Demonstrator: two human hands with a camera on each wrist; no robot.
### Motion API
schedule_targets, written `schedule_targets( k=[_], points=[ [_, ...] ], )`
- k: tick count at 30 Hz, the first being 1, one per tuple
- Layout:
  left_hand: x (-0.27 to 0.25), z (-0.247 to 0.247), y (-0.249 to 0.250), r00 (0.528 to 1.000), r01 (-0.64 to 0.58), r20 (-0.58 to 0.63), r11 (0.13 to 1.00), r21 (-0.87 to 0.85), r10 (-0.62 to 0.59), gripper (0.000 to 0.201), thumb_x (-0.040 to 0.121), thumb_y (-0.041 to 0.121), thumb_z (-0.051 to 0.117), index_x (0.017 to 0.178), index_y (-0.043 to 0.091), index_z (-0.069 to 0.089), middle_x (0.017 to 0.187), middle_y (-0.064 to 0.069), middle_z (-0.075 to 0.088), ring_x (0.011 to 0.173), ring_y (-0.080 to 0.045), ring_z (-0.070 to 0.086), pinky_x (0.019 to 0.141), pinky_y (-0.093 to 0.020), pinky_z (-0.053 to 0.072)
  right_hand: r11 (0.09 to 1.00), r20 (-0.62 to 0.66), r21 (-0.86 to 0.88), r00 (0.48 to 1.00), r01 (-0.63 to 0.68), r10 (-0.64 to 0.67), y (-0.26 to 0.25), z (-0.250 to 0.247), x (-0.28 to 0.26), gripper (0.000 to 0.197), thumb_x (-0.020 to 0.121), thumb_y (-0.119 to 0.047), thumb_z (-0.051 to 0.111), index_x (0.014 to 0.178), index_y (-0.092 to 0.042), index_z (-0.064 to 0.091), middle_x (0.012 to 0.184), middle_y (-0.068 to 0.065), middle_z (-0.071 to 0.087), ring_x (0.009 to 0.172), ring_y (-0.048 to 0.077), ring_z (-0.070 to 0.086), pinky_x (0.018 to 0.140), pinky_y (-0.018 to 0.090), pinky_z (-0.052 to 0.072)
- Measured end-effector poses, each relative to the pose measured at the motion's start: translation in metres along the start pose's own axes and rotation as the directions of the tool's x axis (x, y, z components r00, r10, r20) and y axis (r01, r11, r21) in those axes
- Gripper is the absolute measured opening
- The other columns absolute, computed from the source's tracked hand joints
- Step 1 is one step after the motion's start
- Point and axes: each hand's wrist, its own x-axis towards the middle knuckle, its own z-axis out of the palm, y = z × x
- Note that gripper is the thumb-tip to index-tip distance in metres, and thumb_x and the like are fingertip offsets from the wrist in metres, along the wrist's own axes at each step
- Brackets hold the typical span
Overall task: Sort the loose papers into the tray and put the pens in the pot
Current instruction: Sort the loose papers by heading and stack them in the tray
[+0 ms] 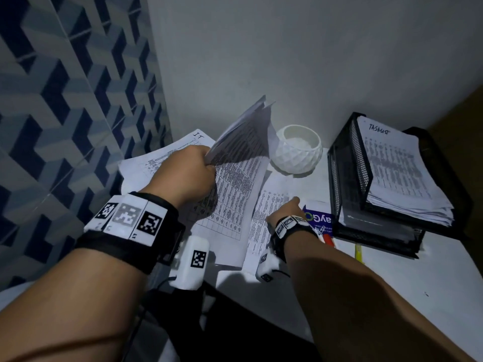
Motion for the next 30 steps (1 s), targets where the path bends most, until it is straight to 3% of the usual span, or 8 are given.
schedule_targets(
  k=[3, 6, 11, 15, 18, 22, 26, 30],
  points=[
    [0.002, -0.002, -0.003, 1.0, 0.002, 0.003, 1.0, 0.001, -0.002, 0.021, 0.098, 0.02, 0.054, 0.076, 0.022, 0.053, 0.076, 0.0, 0.061, 0.077, -0.027, 0.059, 0.061, -0.032, 0.037, 0.996, -0.061, 0.085, 0.998, 0.033, -0.028, 0.003, -0.003, -0.003, 0.056, 0.093, -0.016, 0.063, 0.144, -0.006, 0.043, 0.136, 0.016, 0.056, 0.122, 0.034, 0.058, 0.084, 0.033, 0.041],
    [0.005, -0.006, -0.006, 1.0, -0.004, -0.004, 1.0, -0.014, 0.004, 0.014, 0.097, 0.019, 0.054, 0.084, 0.021, 0.06, 0.079, -0.003, 0.063, 0.081, -0.031, 0.06, 0.064, -0.032, 0.041, 0.99, -0.109, 0.11, 0.992, 0.083, -0.071, 0.01, -0.021, -0.013, 0.036, 0.092, -0.015, 0.059, 0.126, -0.005, 0.063, 0.114, 0.013, 0.064, 0.105, 0.03, 0.062, 0.077, 0.03, 0.039],
    [0.006, -0.008, -0.005, 0.998, -0.014, -0.064, 1.0, 0.019, 0.015, 0.017, 0.094, 0.015, 0.05, 0.081, 0.024, 0.056, 0.075, 0.0, 0.059, 0.083, -0.035, 0.058, 0.071, -0.034, 0.042, 0.894, -0.236, 0.414, 0.969, 0.174, -0.08, 0.043, -0.083, -0.025, 0.011, 0.089, -0.008, 0.057, 0.088, -0.016, 0.063, 0.083, 0.004, 0.067, 0.088, 0.033, 0.072, 0.067, 0.028, 0.048],
    [-0.002, -0.009, 0.004, 0.993, -0.041, -0.11, 0.999, 0.026, 0.044, 0.015, 0.095, 0.014, 0.049, 0.093, 0.023, 0.061, 0.074, 0.001, 0.058, 0.079, -0.033, 0.058, 0.069, -0.034, 0.042, 0.653, -0.236, 0.702, 0.958, 0.284, -0.163, 0.058, -0.143, -0.083, 0.019, 0.095, -0.008, 0.067, 0.1, -0.026, 0.07, 0.087, -0.001, 0.068, 0.093, 0.029, 0.073, 0.069, 0.032, 0.05],
    [-0.01, -0.009, 0.014, 0.988, -0.127, -0.101, 0.989, -0.08, 0.119, 0.011, 0.097, 0.018, 0.052, 0.092, 0.022, 0.061, 0.081, -0.005, 0.064, 0.084, -0.034, 0.061, 0.073, -0.037, 0.049, 0.484, -0.197, 0.824, 0.949, 0.295, -0.245, 0.072, -0.181, -0.119, 0.014, 0.101, -0.002, 0.06, 0.098, -0.015, 0.055, 0.088, 0.004, 0.06, 0.068, 0.01, 0.066, 0.063, 0.027, 0.045],
    [-0.021, 0.001, 0.035, 0.987, -0.162, -0.051, 0.955, -0.249, 0.154, 0.01, 0.098, 0.024, 0.058, 0.094, 0.017, 0.064, 0.085, -0.004, 0.068, 0.082, -0.026, 0.062, 0.073, -0.036, 0.048, 0.467, -0.163, 0.833, 0.939, 0.296, -0.304, 0.087, -0.208, -0.139, 0.009, 0.101, -0.007, 0.061, 0.104, -0.013, 0.066, 0.088, -0.003, 0.073, 0.073, 0.016, 0.069, 0.055, 0.023, 0.053],
    [-0.046, 0.022, 0.057, 0.981, -0.039, 0.124, 0.777, -0.629, 0.149, 0.02, 0.097, 0.017, 0.057, 0.08, 0.013, 0.066, 0.067, -0.005, 0.066, 0.062, -0.021, 0.06, 0.063, -0.036, 0.048, 0.478, -0.138, 0.84, 0.953, 0.257, -0.269, 0.093, -0.215, -0.149, 0.029, 0.097, -0.017, 0.069, 0.125, -0.011, 0.066, 0.119, 0.008, 0.073, 0.108, 0.033, 0.07, 0.098, 0.054, 0.055],
    [-0.069, 0.039, 0.066, 0.969, 0.066, 0.203, 0.64, -0.765, 0.143, 0.021, 0.1, 0.02, 0.059, 0.103, 0.005, 0.073, 0.096, -0.015, 0.079, 0.083, -0.029, 0.073, 0.083, -0.044, 0.057, 0.409, -0.017, 0.906, 0.973, 0.113, -0.231, 0.088, -0.208, -0.162, 0.025, 0.099, -0.009, 0.063, 0.124, -0.005, 0.064, 0.114, 0.013, 0.073, 0.104, 0.031, 0.072, 0.098, 0.057, 0.054]
  ],
)
